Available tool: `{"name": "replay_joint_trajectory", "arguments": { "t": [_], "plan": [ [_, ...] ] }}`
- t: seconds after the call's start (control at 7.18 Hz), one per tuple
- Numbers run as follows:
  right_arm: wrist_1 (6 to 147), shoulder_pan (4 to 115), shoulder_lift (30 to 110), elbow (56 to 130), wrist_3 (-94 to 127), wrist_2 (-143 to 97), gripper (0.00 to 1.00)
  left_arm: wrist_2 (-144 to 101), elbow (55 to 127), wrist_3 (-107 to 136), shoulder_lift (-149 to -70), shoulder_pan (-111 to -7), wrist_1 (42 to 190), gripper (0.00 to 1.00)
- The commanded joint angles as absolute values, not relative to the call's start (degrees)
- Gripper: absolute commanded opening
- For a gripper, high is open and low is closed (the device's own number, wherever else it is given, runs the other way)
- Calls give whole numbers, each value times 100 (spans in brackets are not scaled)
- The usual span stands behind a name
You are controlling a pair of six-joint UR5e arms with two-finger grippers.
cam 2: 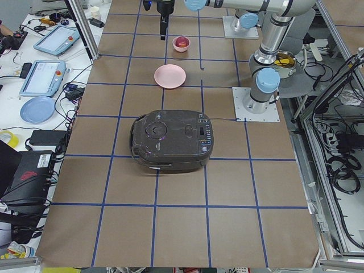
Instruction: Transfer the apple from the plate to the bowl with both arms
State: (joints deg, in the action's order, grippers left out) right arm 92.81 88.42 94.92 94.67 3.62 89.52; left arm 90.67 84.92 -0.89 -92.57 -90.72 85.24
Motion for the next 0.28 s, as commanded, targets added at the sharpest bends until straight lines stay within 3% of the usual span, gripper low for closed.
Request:
{"name": "replay_joint_trajectory", "arguments": {
  "t": [0.0, 0.14],
  "plan": [
    [9281, 8842, 9492, 9475, 352, 8930, 100, 9096, 8604, -105, -9281, -9149, 8481, 100],
    [9281, 8842, 9492, 9475, 343, 8938, 100, 9097, 8631, -105, -9229, -9141, 8499, 100]
  ]
}}
